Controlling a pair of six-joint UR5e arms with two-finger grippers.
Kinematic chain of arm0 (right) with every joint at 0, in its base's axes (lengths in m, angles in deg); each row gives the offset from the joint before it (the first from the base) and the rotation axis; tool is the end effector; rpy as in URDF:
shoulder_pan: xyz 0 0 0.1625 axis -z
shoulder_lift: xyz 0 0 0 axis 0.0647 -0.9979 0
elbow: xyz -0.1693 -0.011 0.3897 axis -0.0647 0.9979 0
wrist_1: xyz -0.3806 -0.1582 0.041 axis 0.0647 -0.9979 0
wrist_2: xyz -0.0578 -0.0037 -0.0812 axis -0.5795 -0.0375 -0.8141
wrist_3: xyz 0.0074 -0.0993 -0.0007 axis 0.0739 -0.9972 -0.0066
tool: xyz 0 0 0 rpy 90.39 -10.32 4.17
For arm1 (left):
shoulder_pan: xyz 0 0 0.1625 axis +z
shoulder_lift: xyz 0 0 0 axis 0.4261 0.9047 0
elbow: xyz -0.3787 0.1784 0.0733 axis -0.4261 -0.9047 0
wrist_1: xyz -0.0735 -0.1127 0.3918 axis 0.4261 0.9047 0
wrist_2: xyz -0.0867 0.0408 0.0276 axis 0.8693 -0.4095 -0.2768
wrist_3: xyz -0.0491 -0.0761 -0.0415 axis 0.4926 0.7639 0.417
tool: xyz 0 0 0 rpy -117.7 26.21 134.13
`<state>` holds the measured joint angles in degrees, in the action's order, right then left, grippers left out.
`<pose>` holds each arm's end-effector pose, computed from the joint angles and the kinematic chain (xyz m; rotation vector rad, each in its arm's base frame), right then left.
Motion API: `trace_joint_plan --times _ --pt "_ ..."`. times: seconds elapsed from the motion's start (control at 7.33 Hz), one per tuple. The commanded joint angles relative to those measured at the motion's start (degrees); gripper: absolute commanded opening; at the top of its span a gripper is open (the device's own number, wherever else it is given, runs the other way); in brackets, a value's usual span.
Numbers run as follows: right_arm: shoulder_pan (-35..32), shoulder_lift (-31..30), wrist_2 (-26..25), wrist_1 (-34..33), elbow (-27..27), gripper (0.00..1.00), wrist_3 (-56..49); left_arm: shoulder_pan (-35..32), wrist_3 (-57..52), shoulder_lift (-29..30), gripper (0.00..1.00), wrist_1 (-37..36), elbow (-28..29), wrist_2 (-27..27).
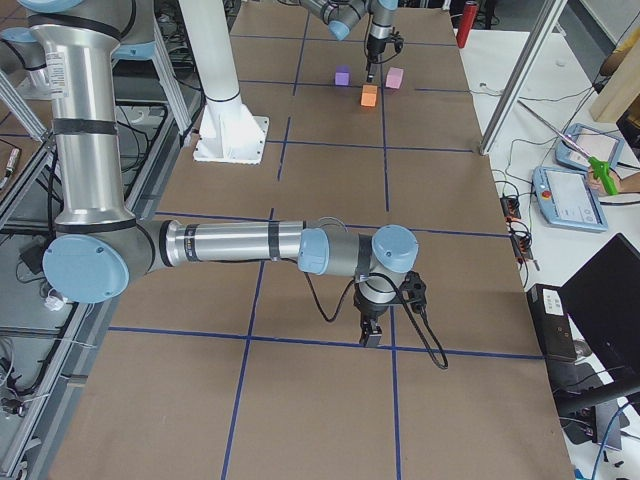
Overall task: Arrange blocks in a line
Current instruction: 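Lower the left gripper over the orange cube and close on it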
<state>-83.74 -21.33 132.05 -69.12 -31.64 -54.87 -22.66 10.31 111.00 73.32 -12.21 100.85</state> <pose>0.0450 -0.5037 0.6398 -0.0309 -0.7260 -0.1664 0.4036 -0.5566 0.3416 -0.0910 0.8226 -0.0056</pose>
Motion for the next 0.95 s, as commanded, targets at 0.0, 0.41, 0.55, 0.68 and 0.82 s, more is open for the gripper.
trace_joint_plan --times 0.0,0.41,0.55,0.68,0.82 --pt "0.0 0.0 0.0 0.0 0.0 1.0 0.0 0.8 2.0 -0.1 1.0 3.7 2.8 -0.8" --pt "0.0 0.0 0.0 0.0 0.0 1.0 0.0 1.6 2.6 0.0 1.0 5.0 3.8 -3.6" --pt "0.0 0.0 0.0 0.0 0.0 1.0 0.0 2.1 3.8 -0.1 1.0 6.8 4.5 -3.7" --pt "0.0 0.0 0.0 0.0 0.0 1.0 0.0 2.2 4.3 -0.4 1.0 8.2 4.9 -3.7" --pt "0.0 0.0 0.0 0.0 0.0 1.0 0.0 2.2 4.2 -0.8 1.0 9.2 5.0 -3.7"
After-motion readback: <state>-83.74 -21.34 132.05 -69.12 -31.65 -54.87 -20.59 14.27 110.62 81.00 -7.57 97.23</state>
